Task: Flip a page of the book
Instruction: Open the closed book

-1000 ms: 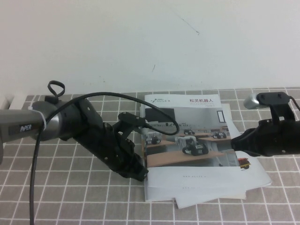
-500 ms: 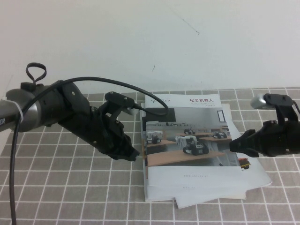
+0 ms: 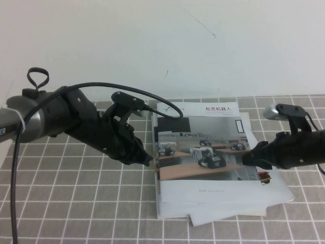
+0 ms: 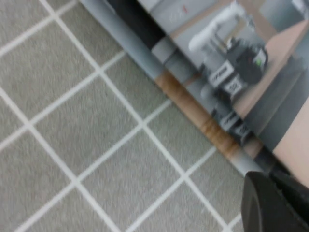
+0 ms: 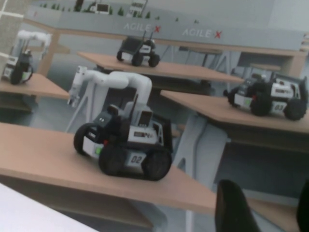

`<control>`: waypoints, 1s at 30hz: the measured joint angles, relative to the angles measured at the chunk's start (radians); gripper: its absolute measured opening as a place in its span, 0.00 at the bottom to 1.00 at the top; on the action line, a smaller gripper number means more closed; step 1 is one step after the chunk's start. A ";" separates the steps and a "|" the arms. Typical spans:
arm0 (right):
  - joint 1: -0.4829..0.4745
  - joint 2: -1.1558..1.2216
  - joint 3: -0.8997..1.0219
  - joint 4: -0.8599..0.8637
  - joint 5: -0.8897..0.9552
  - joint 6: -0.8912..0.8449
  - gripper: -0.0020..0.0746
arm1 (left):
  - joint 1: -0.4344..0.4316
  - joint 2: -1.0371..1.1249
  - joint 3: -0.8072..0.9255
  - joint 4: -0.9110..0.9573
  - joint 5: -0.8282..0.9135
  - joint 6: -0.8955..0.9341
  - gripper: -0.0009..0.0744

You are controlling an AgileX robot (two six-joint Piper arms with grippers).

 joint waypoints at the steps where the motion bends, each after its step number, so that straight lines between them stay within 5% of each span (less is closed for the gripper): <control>1: 0.000 0.000 0.000 0.000 0.000 0.000 0.41 | 0.000 0.000 0.000 -0.019 -0.005 0.014 0.01; 19: 0.000 0.000 -0.001 0.000 -0.041 0.000 0.41 | 0.000 0.101 0.000 -0.328 0.012 0.283 0.01; 30: 0.000 0.000 -0.001 0.029 -0.061 0.002 0.41 | 0.000 0.120 -0.001 -0.348 0.012 0.305 0.01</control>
